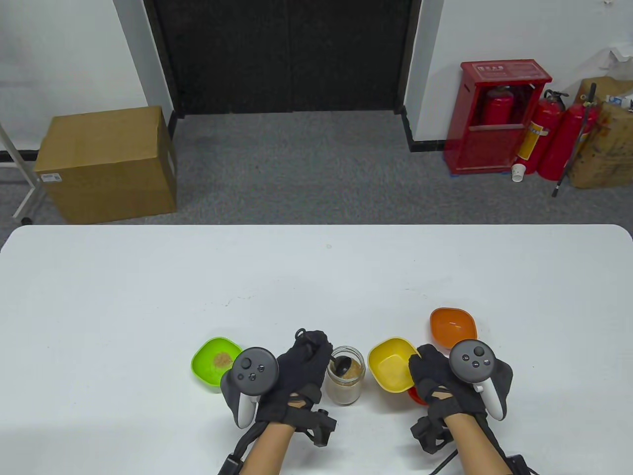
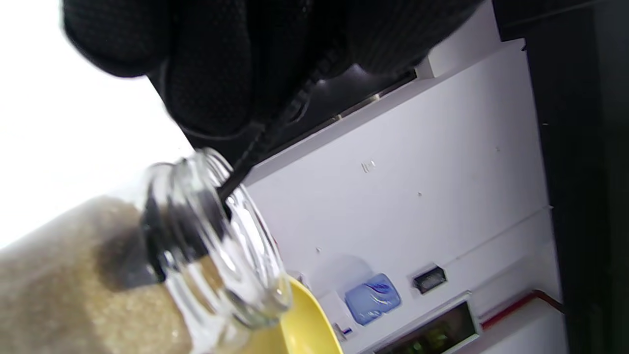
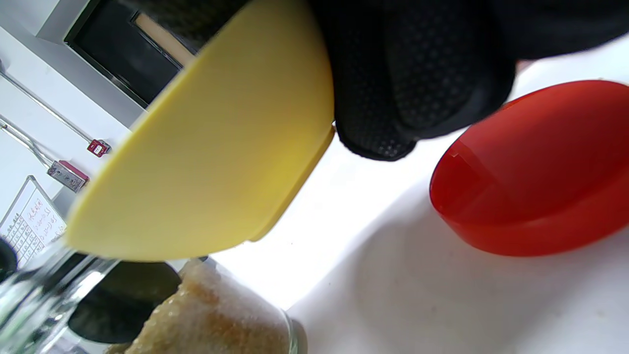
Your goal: Scoop brown sugar granules from jar into dishes
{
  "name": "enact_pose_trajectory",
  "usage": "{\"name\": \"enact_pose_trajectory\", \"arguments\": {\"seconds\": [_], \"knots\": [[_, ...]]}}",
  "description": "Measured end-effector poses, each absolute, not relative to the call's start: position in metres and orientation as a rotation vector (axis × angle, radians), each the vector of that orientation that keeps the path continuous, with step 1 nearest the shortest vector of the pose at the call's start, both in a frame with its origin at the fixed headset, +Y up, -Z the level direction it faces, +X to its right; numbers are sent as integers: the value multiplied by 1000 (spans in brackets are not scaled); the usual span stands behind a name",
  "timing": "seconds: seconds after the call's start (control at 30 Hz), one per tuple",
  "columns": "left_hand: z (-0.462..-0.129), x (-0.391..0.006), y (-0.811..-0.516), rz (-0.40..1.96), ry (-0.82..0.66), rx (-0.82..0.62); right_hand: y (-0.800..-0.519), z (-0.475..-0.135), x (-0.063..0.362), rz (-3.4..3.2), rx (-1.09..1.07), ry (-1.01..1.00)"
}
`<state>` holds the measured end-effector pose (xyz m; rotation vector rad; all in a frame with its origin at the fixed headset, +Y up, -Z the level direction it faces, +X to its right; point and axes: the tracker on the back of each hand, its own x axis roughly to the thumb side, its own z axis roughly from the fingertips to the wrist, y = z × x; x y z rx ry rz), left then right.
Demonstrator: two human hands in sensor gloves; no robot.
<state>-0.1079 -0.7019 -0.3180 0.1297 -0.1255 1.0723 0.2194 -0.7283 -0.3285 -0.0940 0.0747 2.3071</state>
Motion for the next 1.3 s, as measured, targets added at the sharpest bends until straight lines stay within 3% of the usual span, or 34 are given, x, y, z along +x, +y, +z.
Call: {"name": "enact_pose_trajectory", "arguments": {"seconds": [0.77, 1.3], "knots": [[-318, -112, -712, 1175, -26, 64, -730, -328, 219, 2313, -105, 104], [-322, -140, -722, 1293, 121, 85, -731, -328, 223, 2274, -130, 109]]}}
